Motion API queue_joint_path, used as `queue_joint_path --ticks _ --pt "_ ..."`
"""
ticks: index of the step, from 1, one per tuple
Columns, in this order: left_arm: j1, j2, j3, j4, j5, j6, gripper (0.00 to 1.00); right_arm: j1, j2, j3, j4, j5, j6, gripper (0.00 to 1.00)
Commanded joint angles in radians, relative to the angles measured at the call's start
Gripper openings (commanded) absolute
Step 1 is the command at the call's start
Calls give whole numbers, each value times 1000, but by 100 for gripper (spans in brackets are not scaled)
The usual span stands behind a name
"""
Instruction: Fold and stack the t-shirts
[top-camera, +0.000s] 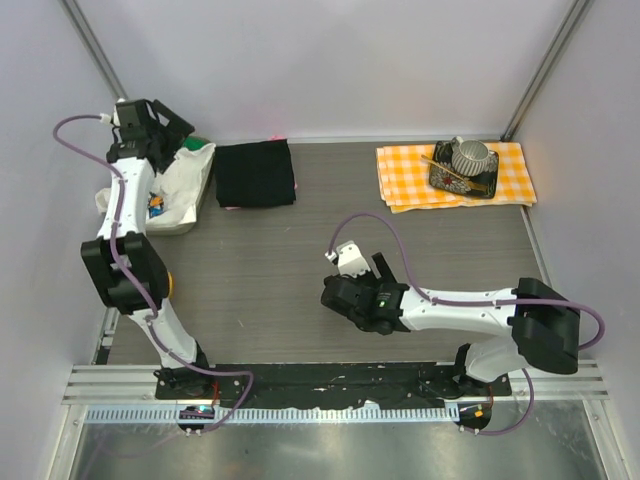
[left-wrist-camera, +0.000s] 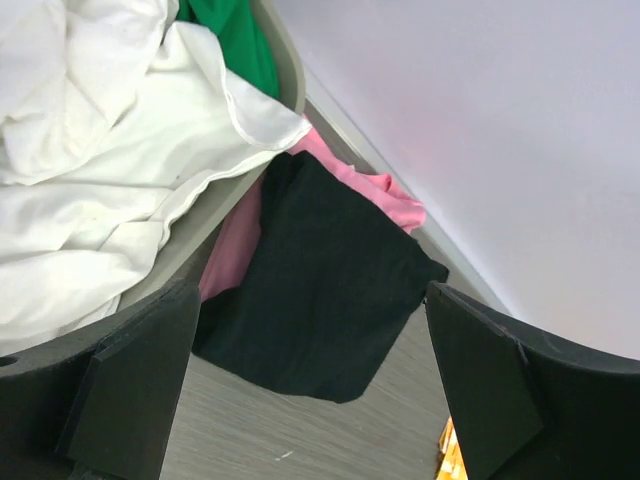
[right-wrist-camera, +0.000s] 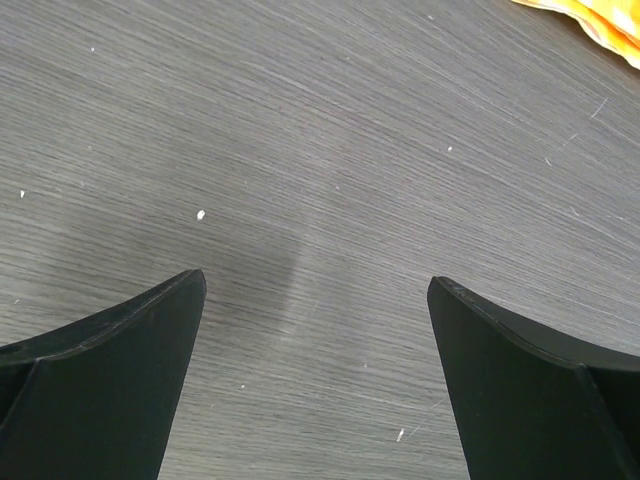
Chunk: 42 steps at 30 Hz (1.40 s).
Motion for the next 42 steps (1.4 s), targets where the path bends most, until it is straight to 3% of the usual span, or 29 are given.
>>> queue_joint_path --ticks 1,8,20,25,33,39,42 --pt "-23 -121 13 -100 -67 39 100 7 -54 43 19 57 -2 100" --pt "-124 -351 -193 -80 -96 86 100 -24 -61 124 71 79 -30 100" --pt "-479 -792 -508 -156 -352 183 100 -287 -1 230 110 26 -119 100" --pt "-572 -948 -657 -146 -363 183 100 -384 -37 236 131 -4 -119 100" --pt "-737 -1028 -876 -4 -415 177 100 -470 -113 363 103 -3 -173 100" --pt "-749 -927 -968 211 -337 207 100 -470 -90 515 24 5 -213 100" --pt "-754 -852 -1005 342 -317 246 100 -485 -76 558 -10 -70 -214 100"
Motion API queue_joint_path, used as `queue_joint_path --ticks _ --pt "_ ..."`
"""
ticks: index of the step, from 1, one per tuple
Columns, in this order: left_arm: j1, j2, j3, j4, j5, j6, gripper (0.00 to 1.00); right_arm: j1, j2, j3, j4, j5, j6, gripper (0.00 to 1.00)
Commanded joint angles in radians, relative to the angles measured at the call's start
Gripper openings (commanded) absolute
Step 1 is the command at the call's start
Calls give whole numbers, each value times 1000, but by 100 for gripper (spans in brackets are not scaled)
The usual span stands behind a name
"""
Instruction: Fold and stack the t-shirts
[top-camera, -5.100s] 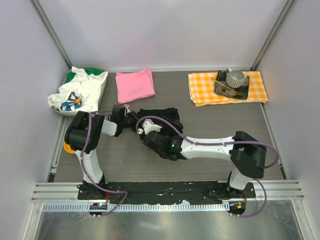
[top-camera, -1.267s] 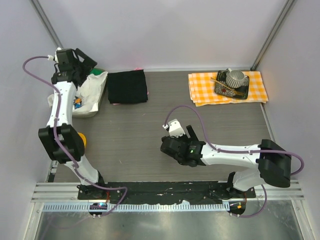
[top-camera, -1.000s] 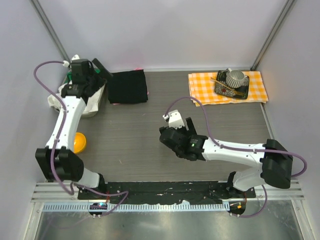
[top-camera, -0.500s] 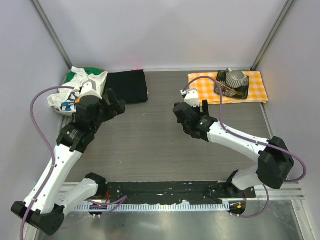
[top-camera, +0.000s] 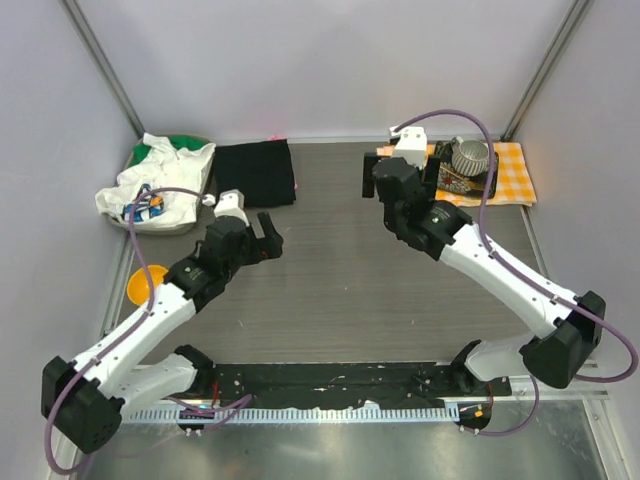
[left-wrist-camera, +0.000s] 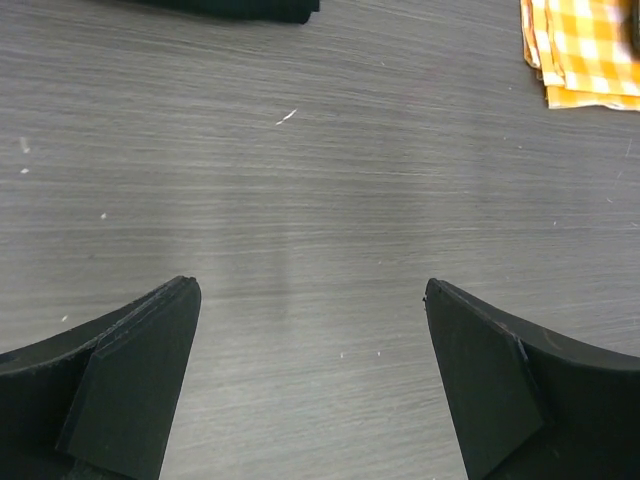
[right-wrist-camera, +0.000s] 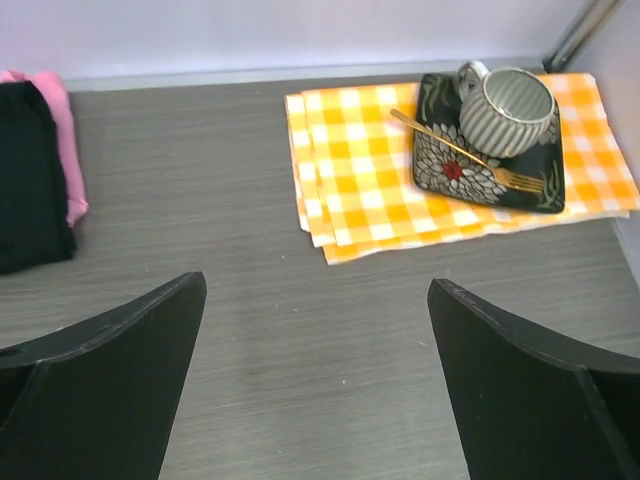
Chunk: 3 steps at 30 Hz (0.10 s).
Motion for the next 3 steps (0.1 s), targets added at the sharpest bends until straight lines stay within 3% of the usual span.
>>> queue_joint_path --ticks 1,3 --pt "-18 78 -44 300 29 73 100 -26 21 87 -82 -45 -6 100" --pt "-33 113 -88 415 17 131 100 -28 36 97 -84 -21 -15 100"
